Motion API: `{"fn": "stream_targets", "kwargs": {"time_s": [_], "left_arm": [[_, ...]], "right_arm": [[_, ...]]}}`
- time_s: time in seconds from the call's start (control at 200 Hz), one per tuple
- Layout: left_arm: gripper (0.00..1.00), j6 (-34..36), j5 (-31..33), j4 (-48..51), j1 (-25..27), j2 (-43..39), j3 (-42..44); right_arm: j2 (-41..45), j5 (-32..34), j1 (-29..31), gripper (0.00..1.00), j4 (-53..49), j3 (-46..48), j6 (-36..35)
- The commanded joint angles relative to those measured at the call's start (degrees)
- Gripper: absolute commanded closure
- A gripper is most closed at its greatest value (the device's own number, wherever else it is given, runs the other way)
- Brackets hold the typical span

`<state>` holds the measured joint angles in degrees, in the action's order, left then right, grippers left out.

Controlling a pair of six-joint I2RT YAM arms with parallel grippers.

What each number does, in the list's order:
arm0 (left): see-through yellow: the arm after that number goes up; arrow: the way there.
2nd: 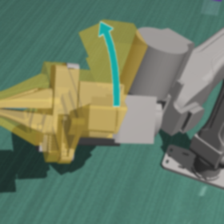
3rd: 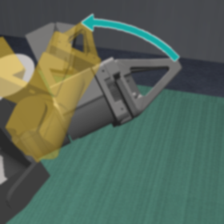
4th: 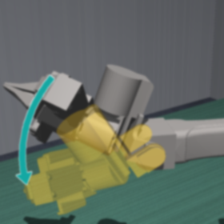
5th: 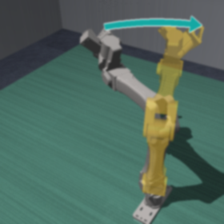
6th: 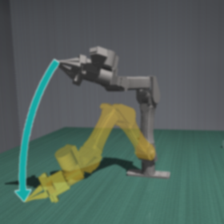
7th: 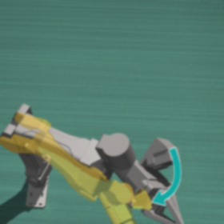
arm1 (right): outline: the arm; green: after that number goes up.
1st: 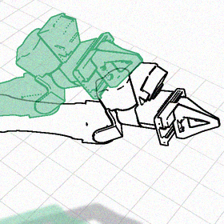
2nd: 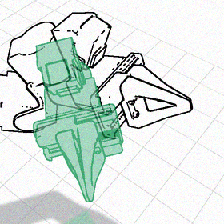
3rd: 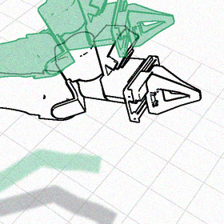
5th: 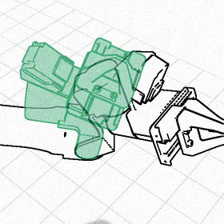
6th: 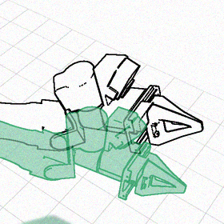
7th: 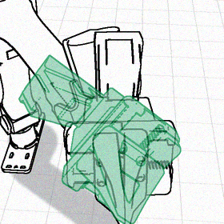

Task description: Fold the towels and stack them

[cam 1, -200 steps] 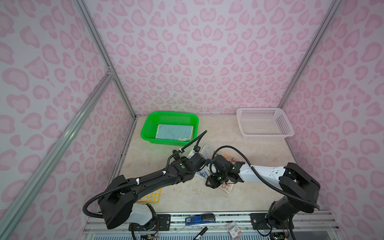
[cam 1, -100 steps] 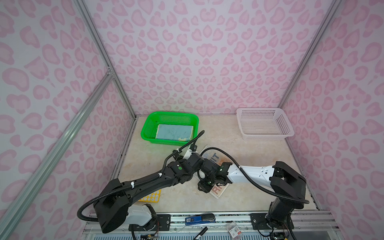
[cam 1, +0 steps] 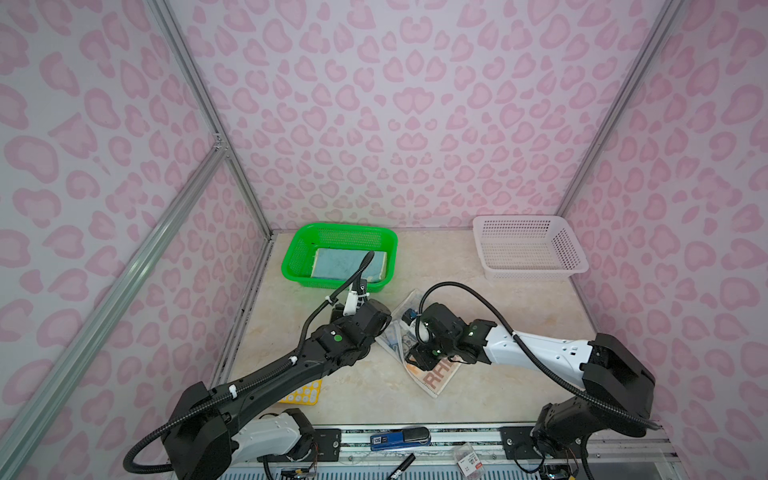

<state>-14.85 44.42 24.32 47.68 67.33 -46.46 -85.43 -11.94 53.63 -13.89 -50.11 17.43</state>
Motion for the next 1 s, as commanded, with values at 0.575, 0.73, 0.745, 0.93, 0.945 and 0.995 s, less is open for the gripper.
{"fn": "stream_targets", "kwargs": {"time_s": [0.575,0.73,0.745,0.93,0.945,0.995], "left_arm": [[0.55,6.2,-29.6,-9.8,5.4,15.9,-11.3],[0.56,3.9,-33.9,-10.6,5.9,21.0,-12.6],[0.56,3.6,-34.1,-10.7,6.1,21.5,-12.7],[0.58,0.8,-35.0,-8.7,7.2,27.1,-14.0],[0.58,0.6,-35.0,-8.2,7.2,27.5,-14.0],[0.59,-0.1,-34.6,-6.4,7.2,28.6,-14.4]], "right_arm": [[9.2,15.4,-27.2,0.54,0.0,15.7,12.0],[4.0,12.3,-28.3,0.6,4.3,16.1,12.1],[3.6,12.0,-28.3,0.61,4.8,16.1,12.1],[0.4,10.4,-28.3,0.65,7.9,16.4,12.4],[0.3,10.3,-28.3,0.66,8.0,16.4,12.3],[0.2,10.4,-28.3,0.69,7.9,16.3,12.1]]}}
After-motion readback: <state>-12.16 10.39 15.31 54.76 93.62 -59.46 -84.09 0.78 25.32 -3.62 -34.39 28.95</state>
